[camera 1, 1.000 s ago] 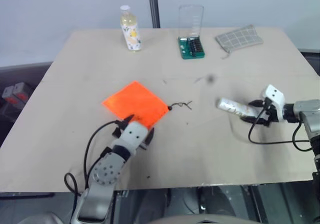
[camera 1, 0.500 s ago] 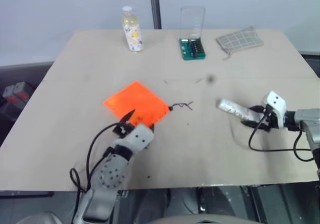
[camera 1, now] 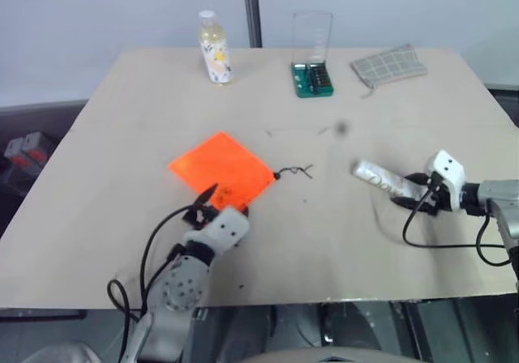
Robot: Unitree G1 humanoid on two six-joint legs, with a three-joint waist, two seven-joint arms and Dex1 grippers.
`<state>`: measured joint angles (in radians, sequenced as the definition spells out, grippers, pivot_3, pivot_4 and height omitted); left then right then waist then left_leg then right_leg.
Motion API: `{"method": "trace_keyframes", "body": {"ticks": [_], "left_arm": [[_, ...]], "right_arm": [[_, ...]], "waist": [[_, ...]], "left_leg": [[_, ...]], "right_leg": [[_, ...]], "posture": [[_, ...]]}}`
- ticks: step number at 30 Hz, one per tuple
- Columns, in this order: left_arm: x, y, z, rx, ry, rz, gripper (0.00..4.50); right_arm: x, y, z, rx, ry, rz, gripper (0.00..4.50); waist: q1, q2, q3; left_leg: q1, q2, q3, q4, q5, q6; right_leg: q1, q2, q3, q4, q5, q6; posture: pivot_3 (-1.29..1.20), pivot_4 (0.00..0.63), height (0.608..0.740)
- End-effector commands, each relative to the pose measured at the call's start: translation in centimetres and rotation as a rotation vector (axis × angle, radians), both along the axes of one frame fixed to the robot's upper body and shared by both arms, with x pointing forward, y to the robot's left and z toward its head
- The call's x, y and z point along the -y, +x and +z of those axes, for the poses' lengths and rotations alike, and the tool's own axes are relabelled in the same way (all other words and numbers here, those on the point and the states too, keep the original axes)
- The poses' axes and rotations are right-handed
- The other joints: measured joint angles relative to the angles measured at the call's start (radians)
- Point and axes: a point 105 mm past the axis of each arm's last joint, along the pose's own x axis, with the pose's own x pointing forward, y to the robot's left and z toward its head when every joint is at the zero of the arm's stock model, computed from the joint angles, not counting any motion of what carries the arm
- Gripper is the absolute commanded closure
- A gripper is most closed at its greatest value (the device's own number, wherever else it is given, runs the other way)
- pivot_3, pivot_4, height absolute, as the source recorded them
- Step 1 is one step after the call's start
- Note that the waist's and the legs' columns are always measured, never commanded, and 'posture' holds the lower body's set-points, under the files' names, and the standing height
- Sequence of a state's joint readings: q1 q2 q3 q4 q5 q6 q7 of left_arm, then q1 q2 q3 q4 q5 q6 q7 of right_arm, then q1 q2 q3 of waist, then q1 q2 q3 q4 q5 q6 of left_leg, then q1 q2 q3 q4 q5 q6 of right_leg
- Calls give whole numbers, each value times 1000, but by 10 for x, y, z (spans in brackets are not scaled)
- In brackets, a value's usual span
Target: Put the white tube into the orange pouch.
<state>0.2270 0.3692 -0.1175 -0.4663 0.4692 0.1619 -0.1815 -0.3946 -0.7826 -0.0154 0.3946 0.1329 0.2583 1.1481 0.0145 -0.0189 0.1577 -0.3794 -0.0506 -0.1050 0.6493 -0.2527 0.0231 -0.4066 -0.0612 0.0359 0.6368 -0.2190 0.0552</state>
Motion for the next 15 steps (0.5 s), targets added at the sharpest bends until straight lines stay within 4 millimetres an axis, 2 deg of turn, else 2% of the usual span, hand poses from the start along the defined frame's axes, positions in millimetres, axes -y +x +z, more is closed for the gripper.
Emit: {"method": "trace_keyframes", "body": {"ticks": [1, 7, 13, 15], "left_arm": [[-10, 5, 7, 28, 17, 33, 0], [-13, 11, 4, 8, 27, 38, 0], [-5, 17, 6, -3, 10, -8, 0], [-2, 18, 9, 9, -4, -24, 540]], "right_arm": [[9, -12, -27, -102, -32, -33, 543], [7, -10, -29, -91, -29, -38, 543], [6, -10, -30, -83, -26, -40, 543], [6, -10, -30, -80, -26, -44, 555]], "waist": [[0, 0, 0], [0, -1, -1], [0, -2, -2], [-1, -2, -2]], "left_leg": [[0, 0, 0, 0, 0, 0], [0, 0, 0, 0, 0, 0], [2, 0, -1, 1, 0, 0], [2, 0, -1, 1, 0, 0]], "right_leg": [[0, 0, 0, 0, 0, 0], [0, 0, 0, 0, 0, 0], [3, 1, -1, 0, 0, 0], [3, 0, -1, 0, 0, 0]], "posture": [[0, 150, 740], [0, 150, 740], [0, 150, 740], [0, 150, 740]]}}
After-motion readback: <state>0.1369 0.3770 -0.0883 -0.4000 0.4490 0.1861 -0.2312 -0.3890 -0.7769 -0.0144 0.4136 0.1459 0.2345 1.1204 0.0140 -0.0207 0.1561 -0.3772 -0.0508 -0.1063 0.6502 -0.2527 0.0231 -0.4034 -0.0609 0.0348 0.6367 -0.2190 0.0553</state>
